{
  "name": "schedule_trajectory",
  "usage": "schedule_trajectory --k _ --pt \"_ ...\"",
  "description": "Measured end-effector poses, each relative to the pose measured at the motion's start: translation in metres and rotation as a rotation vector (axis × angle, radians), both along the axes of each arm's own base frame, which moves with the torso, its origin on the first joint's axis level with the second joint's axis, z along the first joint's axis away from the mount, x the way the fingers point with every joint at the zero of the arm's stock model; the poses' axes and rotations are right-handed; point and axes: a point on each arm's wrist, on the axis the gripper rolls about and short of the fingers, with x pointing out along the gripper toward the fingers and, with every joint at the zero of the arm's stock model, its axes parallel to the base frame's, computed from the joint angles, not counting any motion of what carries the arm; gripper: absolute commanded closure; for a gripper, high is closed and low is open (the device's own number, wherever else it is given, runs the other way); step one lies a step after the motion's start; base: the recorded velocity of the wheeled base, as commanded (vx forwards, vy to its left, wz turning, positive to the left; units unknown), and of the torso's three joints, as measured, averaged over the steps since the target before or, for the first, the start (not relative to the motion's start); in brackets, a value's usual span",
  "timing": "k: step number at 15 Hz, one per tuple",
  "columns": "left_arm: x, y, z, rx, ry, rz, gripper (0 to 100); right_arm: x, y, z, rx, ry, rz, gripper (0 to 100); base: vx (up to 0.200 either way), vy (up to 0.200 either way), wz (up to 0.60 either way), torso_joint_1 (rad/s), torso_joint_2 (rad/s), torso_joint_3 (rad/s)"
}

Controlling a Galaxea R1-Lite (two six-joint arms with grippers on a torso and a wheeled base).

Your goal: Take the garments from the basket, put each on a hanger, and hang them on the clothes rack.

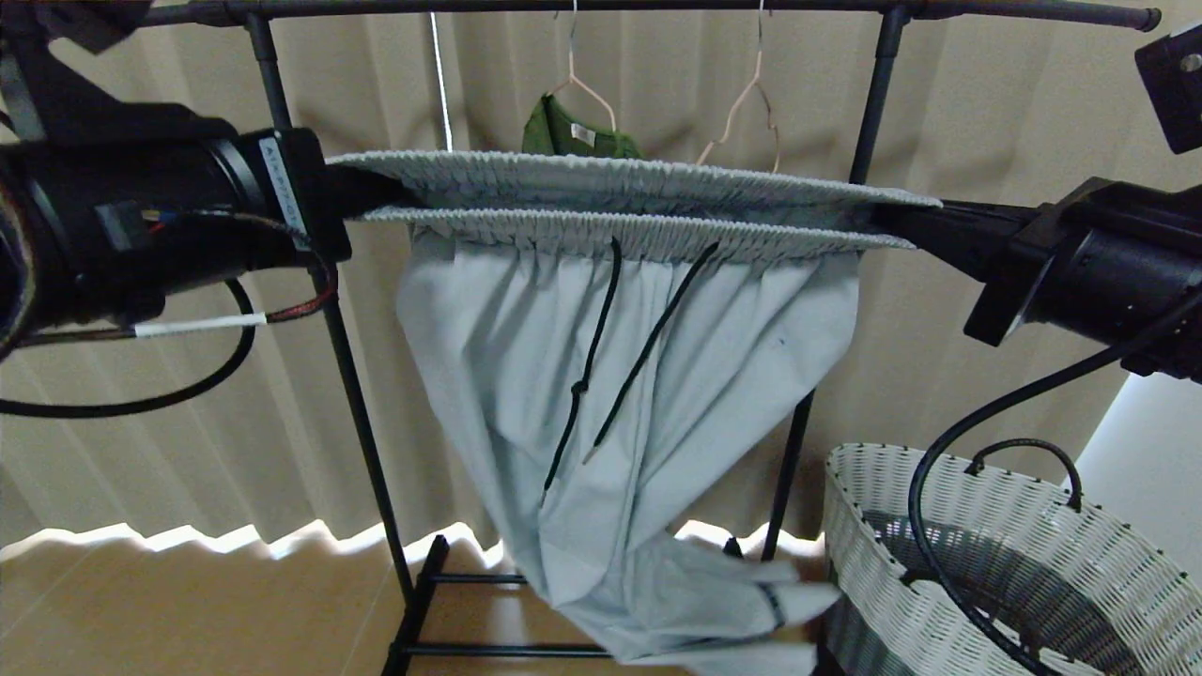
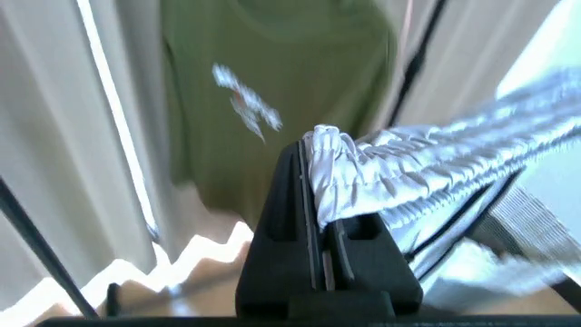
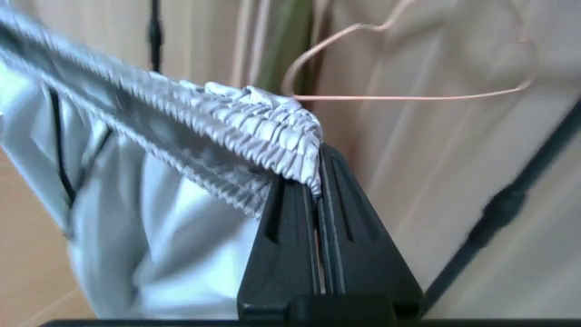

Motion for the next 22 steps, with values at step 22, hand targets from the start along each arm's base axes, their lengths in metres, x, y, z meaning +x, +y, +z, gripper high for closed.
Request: schedule_trajectory --k 22 --pt "0.006 -0.017 0.0 0.047 0.037 -0.052 100 0.012 -0.002 -0.003 0.022 -0.05 -0.033 100 0.0 0.0 0.0 0.0 0.0 0.0"
